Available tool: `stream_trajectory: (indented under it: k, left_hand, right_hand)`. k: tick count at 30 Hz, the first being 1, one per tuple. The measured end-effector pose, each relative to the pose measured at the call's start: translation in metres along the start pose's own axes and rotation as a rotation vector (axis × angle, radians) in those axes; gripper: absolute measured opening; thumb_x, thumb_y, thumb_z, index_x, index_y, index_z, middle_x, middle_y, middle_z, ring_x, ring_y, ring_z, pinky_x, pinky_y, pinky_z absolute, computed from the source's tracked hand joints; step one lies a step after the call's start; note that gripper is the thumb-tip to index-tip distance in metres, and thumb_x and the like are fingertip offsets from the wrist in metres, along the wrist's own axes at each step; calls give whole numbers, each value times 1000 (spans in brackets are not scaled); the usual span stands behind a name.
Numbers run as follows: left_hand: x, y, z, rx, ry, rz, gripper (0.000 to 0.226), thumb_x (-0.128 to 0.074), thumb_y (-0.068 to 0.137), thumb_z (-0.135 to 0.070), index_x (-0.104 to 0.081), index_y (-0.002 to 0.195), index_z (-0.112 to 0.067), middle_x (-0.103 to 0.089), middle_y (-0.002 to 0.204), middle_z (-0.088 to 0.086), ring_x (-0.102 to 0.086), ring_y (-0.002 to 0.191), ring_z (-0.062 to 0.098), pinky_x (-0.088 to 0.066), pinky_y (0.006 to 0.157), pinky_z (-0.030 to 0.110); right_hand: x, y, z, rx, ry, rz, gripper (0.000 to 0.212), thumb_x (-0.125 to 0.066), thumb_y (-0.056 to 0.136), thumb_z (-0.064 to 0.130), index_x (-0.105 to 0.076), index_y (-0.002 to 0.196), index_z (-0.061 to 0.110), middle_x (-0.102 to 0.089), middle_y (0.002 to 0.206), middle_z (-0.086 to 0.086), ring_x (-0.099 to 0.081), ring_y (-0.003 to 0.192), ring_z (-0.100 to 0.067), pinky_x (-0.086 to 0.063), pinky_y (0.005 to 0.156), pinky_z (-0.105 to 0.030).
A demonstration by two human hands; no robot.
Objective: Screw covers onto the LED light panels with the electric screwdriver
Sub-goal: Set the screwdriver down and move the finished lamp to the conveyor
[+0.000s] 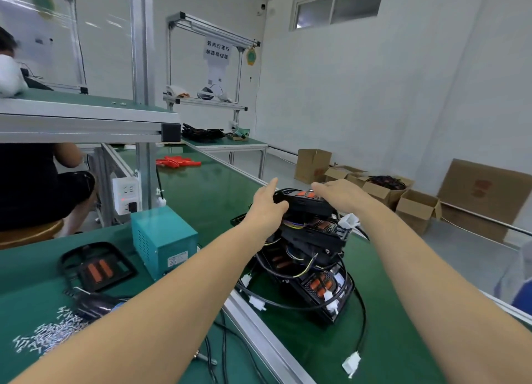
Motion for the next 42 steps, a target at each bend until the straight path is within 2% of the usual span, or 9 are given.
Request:
stream_trajectory:
  k: [3, 8, 11, 15, 20, 26, 30, 36, 42]
  left_hand:
    - [1, -2, 2, -104, 127, 5, 54, -38, 101, -20, -19, 151, -31, -5, 160, -6, -21, 143, 18, -24, 108, 29]
    - [7, -1, 3, -100, 200, -50, 50, -39, 101, -20, -25, 149, -24, -32, 152, 3, -35, 135, 21, -30, 109, 31]
    - [9, -1, 5, -76, 225, -93, 49, -39, 100, -19, -29, 148, -23, -43, 143, 5, -46, 117, 16, -36, 92, 26]
    - [8, -6, 10, -57, 209, -41, 46, -38, 100, -18, -38, 144, -27, -55, 117, 0, -52, 84, 9, -39, 70, 19]
    - [13, -8, 17, -26, 171, -57, 45, -37, 98, -12, -43, 141, -25, -57, 77, 1, -30, 26, 2, -25, 33, 14]
    - [23, -14, 21, -23, 186, -55, 43, -39, 98, -12, -47, 139, -21, -56, 122, -3, -46, 65, -1, -36, 50, 2]
    - [29, -23, 26, -15, 183, -56, 38, -43, 97, -11, -54, 132, -15, -57, 132, 1, -52, 114, 15, -35, 90, 19]
    - [35, -33, 30, -17, 164, -79, 33, -43, 95, -6, -63, 118, -15, -65, 113, 0, -58, 106, 19, -43, 87, 26]
    - [44, -40, 35, -23, 159, -95, 35, -40, 96, -5, -61, 122, -16, -63, 110, -1, -54, 78, 10, -40, 59, 15]
  right_hand:
    - [0, -3, 0, 38, -97, 103, 67, -33, 96, 65, -49, 144, 21, -40, 153, -5, -40, 137, -27, -32, 109, -38]
    - [3, -11, 9, 147, -127, 172, 67, -48, 88, 70, -51, 140, 29, -47, 147, 3, -44, 132, -20, -34, 101, -34]
    - [4, -10, 17, 181, -320, 97, 42, -60, 94, 39, -55, 135, 33, -53, 140, 1, -47, 127, -24, -35, 108, -41]
    - [-4, -11, 22, 182, -359, 125, 45, -52, 96, 14, -54, 139, 26, -60, 132, -5, -57, 116, -26, -47, 100, -39]
    - [-8, -12, 23, 205, -314, 132, 47, -49, 95, 4, -56, 137, 24, -65, 123, -8, -64, 104, -29, -53, 92, -42]
    - [-6, -9, 29, 162, -404, 140, 48, -56, 96, 21, -49, 143, 19, -56, 137, -6, -54, 118, -26, -46, 99, -37]
    - [-9, -9, 33, 130, -463, 117, 53, -57, 95, 26, -45, 146, 20, -55, 139, -5, -54, 122, -28, -46, 102, -43]
    - [-12, -9, 40, 60, -633, 71, 46, -57, 94, 35, -52, 136, 20, -58, 133, -3, -54, 119, -30, -34, 100, -46]
    - [-20, -7, 42, 33, -682, 115, 54, -53, 95, 49, -48, 139, 18, -53, 139, -4, -48, 127, -32, -26, 112, -55]
Point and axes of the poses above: each hand's wrist, its own y-axis towards the middle knuckle, its own x-axis out of the back of the hand, z = x × y, the point moved 3 cm from there along y, towards the middle knuckle
